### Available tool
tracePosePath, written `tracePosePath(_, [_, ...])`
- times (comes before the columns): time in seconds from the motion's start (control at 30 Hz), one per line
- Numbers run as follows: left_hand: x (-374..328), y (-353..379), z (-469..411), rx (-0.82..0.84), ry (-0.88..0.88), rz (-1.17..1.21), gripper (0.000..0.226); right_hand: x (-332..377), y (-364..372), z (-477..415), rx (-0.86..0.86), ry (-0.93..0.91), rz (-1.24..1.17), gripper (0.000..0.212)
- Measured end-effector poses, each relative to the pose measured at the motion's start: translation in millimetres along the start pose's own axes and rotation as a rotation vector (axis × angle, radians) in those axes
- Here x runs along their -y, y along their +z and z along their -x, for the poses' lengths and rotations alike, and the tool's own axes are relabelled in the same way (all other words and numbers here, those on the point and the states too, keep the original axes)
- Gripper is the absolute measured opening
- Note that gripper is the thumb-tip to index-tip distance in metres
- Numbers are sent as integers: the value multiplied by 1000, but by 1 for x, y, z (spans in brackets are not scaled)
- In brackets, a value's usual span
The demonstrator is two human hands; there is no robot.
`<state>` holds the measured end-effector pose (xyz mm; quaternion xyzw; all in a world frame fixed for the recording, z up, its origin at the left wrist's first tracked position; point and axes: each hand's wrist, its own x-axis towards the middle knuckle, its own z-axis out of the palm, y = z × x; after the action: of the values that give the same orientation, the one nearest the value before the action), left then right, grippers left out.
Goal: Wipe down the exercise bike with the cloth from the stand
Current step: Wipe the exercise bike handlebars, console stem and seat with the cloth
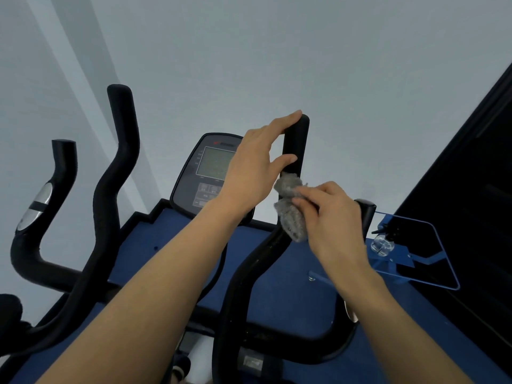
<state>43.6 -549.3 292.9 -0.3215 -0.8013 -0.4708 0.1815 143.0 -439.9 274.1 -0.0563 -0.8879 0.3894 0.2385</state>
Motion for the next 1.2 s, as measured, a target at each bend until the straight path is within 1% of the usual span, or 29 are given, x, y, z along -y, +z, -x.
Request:
tracePosePath(0.07, [1, 1, -1, -5, -1, 4, 60, 1, -2, -4, -7, -34, 57, 19])
tracePosePath(0.23, [2, 0, -2, 2, -22, 6, 61, 2, -3, 13, 65, -2, 67, 22])
tracePosePath(0.3, [1, 1, 0, 3, -21, 3, 61, -1, -6, 17, 85, 46, -4, 26])
tracePosePath(0.37, [1, 1, 3, 22, -16, -3, 64, -4, -9, 21, 38, 119, -135, 30])
tracePosePath(0.43, [1, 3, 7, 64, -14, -34, 74, -6, -11, 26, -35, 169, -277, 31])
tracePosePath(0.5, [0, 4, 10, 100, -27, -60, 82, -4, -9, 32, -77, 179, -347, 29])
tracePosePath(0.57, [-1, 5, 12, 108, -29, -55, 86, -2, -4, 37, -69, 118, -309, 28])
tracePosePath(0.7, [-4, 3, 13, 133, -10, -81, 88, -2, 5, 41, -40, -35, -78, 30])
tracePosePath(0.9, [-1, 3, 12, 131, -43, -60, 87, 2, 9, 43, -37, -39, 13, 26])
tracePosePath(1.07, [-3, 2, 11, 146, -45, -60, 86, 1, 7, 70, 32, -85, 18, 25])
tracePosePath(1.2, [-2, 4, 11, 145, -41, -74, 88, -1, 4, 55, -39, -106, 69, 23])
